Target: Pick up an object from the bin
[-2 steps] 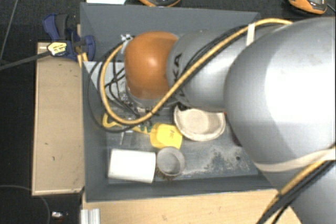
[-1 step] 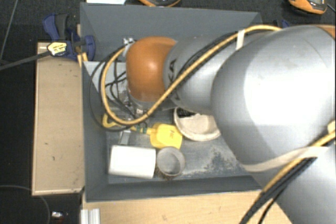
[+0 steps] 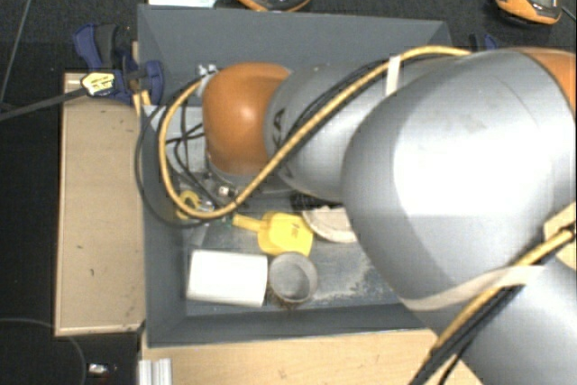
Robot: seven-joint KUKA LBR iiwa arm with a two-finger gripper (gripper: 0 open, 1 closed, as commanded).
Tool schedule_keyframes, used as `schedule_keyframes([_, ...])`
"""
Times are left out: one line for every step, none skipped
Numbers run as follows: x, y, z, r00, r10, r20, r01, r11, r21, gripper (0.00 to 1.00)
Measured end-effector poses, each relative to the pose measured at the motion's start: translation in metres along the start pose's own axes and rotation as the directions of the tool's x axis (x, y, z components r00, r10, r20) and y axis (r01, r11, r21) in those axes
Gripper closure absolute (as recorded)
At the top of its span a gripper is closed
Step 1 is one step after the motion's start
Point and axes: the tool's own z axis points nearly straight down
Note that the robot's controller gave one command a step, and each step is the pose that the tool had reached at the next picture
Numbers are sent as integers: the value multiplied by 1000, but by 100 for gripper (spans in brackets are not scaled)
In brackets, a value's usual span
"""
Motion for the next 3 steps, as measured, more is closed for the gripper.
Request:
schedule_keyframes([-7, -16, -1, 993, -121, -2, 121, 993, 2, 0])
schedule_keyframes([-23, -48, 0, 996, 85, 0, -85, 996, 0, 100])
schedule_keyframes([-23, -48, -1, 996, 86, 0, -86, 996, 0, 100])
